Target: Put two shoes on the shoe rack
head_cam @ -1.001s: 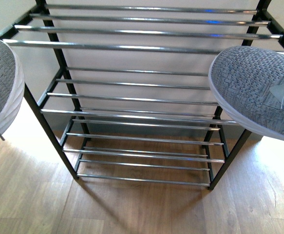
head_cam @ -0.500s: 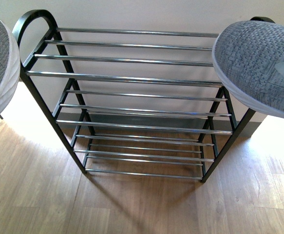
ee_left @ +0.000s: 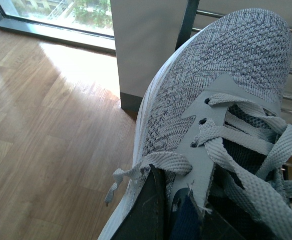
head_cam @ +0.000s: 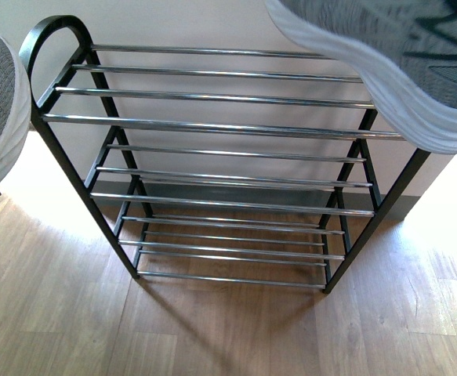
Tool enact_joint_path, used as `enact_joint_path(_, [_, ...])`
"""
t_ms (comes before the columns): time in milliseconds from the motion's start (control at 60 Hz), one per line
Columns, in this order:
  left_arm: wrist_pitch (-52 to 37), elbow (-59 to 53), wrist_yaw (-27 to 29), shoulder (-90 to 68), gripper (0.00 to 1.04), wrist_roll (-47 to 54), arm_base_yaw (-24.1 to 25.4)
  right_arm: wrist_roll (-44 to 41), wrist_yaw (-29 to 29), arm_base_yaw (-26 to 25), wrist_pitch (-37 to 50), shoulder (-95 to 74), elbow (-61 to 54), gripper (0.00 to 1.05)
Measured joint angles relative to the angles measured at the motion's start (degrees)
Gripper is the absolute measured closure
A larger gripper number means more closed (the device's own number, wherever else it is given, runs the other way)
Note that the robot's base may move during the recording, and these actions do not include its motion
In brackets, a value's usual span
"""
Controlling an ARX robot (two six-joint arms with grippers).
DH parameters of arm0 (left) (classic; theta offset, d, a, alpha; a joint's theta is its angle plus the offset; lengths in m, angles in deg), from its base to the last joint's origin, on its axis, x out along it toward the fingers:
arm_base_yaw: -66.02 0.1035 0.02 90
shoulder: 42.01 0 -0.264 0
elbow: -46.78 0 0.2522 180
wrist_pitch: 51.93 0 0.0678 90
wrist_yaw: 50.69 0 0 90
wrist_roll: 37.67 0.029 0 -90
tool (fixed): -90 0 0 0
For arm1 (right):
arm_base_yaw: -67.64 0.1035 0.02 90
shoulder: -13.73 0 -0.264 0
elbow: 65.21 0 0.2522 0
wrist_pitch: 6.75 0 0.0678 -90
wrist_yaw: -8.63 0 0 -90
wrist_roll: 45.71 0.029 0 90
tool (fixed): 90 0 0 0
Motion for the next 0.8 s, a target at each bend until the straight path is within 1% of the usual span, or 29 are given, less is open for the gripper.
enact_joint_path(67, [0.00, 0.00, 0.02, 0.00, 1.03, 0.00, 0.00, 2.95, -4.02, 0.83, -2.78, -6.69, 6.05, 1.03])
enact_joint_path(200, [0.00, 0.00, 0.02, 0.00, 1.03, 0.00, 0.00, 9.07, -8.35, 1.46, -4.94, -15.28, 14.62, 1.03])
enact_joint_path(284, [0.00, 0.00, 0.02, 0.00, 1.03, 0.02, 0.00, 12.61, -9.88, 1.16, -6.23, -17.27, 15.52, 1.03])
enact_joint_path(350, [0.00, 0.00, 0.02, 0.00, 1.03, 0.02, 0.00, 17.55, -12.20, 0.02, -7.08, -18.45, 15.65, 1.03])
enact_joint_path(417, [0.00, 0.00, 0.04, 0.00, 1.03, 0.00, 0.00, 20.28, -13.38, -1.22, -7.08, -19.02, 15.43, 1.03])
enact_joint_path(567, [0.00, 0.00, 0.02, 0.00, 1.03, 0.00, 0.00, 24.09, -16.57, -2.40, -8.22, -20.00, 14.53, 1.03])
enact_joint_path(801, [0.00, 0.00, 0.02, 0.00, 1.03, 0.00, 0.00, 27.28, -17.86, -2.08, -8.28, -19.61, 13.38, 1.03])
